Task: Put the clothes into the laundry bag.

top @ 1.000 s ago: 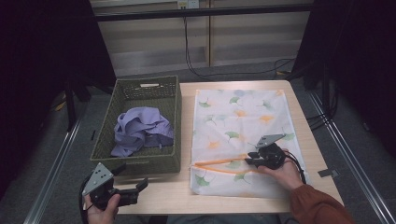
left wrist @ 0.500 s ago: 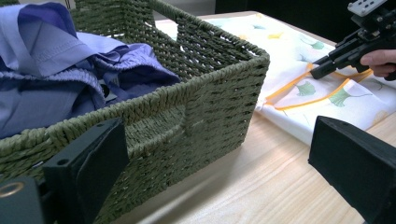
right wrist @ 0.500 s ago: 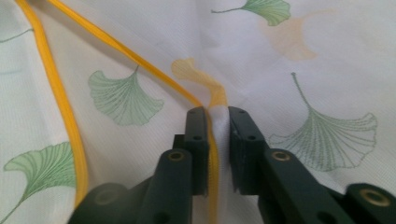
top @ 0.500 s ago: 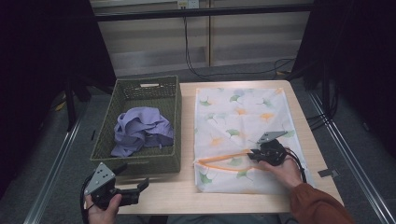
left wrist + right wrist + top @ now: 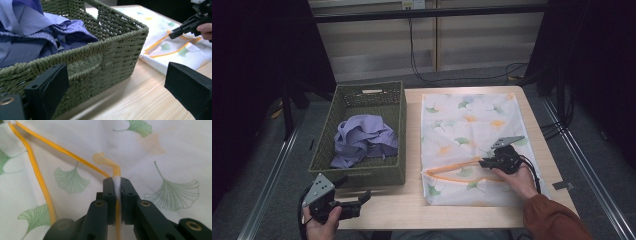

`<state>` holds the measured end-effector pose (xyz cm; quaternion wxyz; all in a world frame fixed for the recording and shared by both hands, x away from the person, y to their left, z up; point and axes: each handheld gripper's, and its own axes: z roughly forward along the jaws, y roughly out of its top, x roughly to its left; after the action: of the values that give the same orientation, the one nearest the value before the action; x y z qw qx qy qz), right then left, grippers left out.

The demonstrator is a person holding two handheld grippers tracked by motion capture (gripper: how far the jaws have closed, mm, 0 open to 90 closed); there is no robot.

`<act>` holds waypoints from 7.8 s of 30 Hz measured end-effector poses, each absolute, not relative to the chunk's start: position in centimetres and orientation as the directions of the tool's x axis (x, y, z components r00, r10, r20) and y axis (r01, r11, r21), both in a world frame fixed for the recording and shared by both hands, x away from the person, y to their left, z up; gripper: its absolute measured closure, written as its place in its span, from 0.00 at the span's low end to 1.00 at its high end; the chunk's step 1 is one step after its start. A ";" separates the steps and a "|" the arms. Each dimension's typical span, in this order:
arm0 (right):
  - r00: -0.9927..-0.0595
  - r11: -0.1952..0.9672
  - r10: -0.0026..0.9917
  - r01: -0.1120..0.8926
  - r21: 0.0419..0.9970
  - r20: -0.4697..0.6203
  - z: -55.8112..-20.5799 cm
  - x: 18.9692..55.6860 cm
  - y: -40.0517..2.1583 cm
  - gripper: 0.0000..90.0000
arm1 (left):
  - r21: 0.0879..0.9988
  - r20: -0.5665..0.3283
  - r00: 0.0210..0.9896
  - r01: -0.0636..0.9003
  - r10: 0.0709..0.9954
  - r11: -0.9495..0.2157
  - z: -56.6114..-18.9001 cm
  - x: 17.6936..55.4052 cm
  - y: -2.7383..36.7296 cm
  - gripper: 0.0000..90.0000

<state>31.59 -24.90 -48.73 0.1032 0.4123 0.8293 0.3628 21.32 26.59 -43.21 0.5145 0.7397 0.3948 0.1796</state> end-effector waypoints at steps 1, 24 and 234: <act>-0.636 0.387 0.761 0.601 0.700 0.125 -48.4 31.6 -25.0 0.96 | 0.904 -0.136 0.624 0.397 0.770 -0.162 -43.2 21.3 26.6 0.06; -0.640 0.268 0.757 0.491 0.829 0.134 -44.6 31.8 -25.3 0.97 | 0.914 -0.139 0.653 0.374 0.745 -0.157 -42.9 21.1 26.5 0.05; -0.689 0.248 0.708 0.451 0.857 0.157 -41.3 33.7 -23.9 0.97 | 0.298 0.027 0.647 0.722 0.762 -0.624 -46.0 45.5 23.2 0.78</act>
<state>33.71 -23.94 -41.25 0.1318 0.3720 0.7789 0.4875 45.51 23.20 -45.98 0.1312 0.8980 0.4131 0.0755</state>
